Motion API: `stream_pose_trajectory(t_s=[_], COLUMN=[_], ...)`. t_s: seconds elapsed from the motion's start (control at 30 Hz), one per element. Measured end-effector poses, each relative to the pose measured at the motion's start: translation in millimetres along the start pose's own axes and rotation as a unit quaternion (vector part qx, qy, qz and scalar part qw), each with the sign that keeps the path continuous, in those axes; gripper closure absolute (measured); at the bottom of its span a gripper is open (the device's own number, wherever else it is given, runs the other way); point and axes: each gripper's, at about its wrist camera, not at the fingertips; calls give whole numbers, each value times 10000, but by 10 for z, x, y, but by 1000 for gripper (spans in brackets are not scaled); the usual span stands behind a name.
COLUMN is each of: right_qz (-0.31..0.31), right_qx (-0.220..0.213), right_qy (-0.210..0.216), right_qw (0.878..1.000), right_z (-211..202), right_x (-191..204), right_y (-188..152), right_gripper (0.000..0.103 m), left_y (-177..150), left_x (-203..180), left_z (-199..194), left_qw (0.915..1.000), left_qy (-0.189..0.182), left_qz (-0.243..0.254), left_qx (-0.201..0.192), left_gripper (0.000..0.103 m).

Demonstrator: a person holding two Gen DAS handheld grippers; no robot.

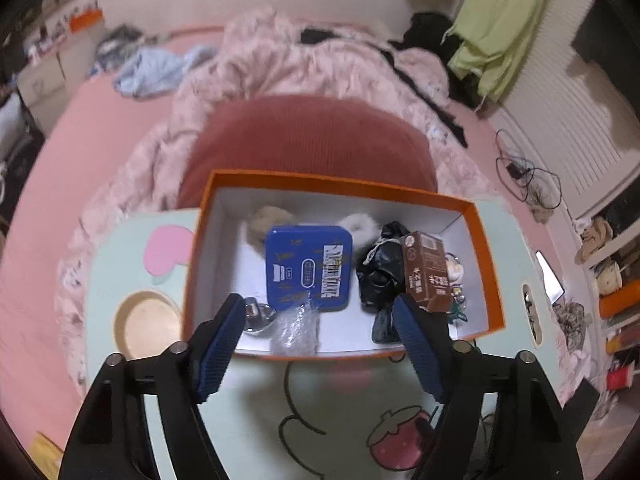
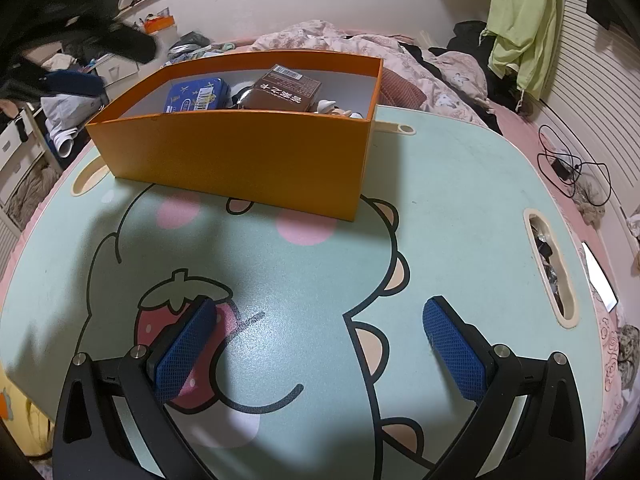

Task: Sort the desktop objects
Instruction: 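Grasp the blue tin in the orange box with the left gripper, set it on the table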

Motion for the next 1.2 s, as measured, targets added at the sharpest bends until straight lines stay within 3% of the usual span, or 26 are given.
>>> stream_pose_trajectory(t_s=[0.17,0.37,0.57,0.67,0.77,0.87,0.93,1.0,1.13,1.2], right_qz=[5,7,11,12,17,22,19,21,20,23], right_qx=[-6,-9,-13,-11,-15,-12,-13,-14,-16,-16], right_qy=[4,10,12,13,18,22,21,22,26,21], right_qw=[10000,10000,10000,10000,10000,10000,10000,10000,10000,10000], right_z=[-2,-4,-3,-3,-3,8,8,8,8,9], right_x=[-2,-7,-10,-14,-24,-19,-20,-21,-27,-26], right_y=[-2,-2,-6,-7,-6,7,3,2,-3,0], right_gripper=[0,0,0,0,0,0,0,0,0,0], left_y=[29,196,213,157,135,102,26,-99,-448,-649], left_x=[-135,-208,-191,-223,-162,-137,-92,-46,36,77], left_z=[161,427,824,791,583,131,-279,-669,-878,-771], left_qw=[9993,9945,9929,9937,9973,9981,9943,9885,9896,9915], left_qy=[258,978,880,977,696,398,235,127,-145,-258], left_qz=[185,179,88,212,72,-55,-108,-93,97,131], left_qx=[208,324,799,505,205,-460,-1031,-1505,-1431,-1268], left_gripper=[33,33,34,36,36,36,37,66,67,77])
Point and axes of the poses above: each gripper's, at about its wrist camera, not at the fingertips, and z roughly the way its jaws point, x to its left, y to its top, and after that the axes turned 7 degrees about y, right-handed
